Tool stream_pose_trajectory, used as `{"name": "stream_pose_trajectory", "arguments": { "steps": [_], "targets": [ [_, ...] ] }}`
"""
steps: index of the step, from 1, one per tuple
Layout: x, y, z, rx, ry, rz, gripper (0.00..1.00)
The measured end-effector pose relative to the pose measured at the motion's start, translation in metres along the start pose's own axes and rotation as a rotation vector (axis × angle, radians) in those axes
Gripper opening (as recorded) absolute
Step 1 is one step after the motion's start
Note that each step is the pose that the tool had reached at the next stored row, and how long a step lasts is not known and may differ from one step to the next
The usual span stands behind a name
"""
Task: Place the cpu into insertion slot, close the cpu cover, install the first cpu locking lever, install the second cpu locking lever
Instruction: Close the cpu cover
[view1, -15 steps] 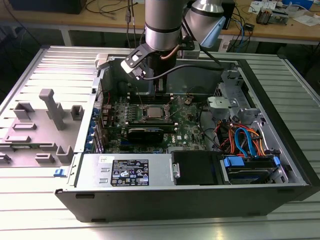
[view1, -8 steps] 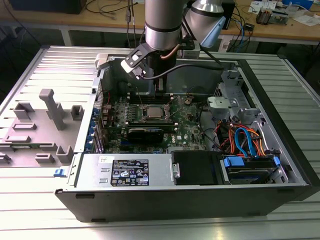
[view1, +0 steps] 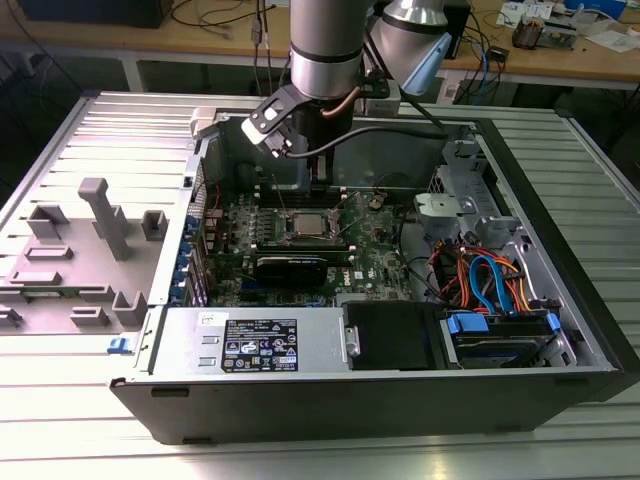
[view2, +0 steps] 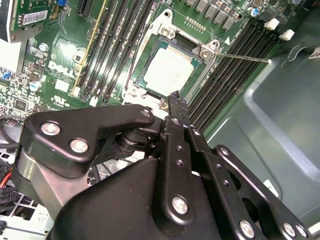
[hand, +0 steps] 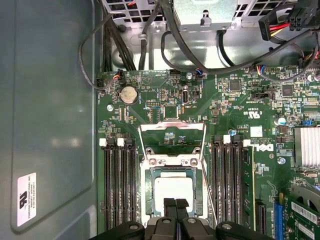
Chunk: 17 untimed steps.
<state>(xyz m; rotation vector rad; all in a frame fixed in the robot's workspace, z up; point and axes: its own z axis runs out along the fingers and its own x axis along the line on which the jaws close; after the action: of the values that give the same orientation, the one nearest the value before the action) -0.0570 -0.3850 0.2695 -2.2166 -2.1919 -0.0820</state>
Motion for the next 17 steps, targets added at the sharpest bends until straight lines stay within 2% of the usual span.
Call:
{"name": "stream_pose_trajectory", "arguments": {
  "steps": [10,17],
  "targets": [
    [0.0001,0.0000,-0.0014,0.0000,0.0000,0.000,0.11],
    [0.0003,0.0001,-0.0059,0.0000,-0.0001,0.000,0.11]
  ]
}}
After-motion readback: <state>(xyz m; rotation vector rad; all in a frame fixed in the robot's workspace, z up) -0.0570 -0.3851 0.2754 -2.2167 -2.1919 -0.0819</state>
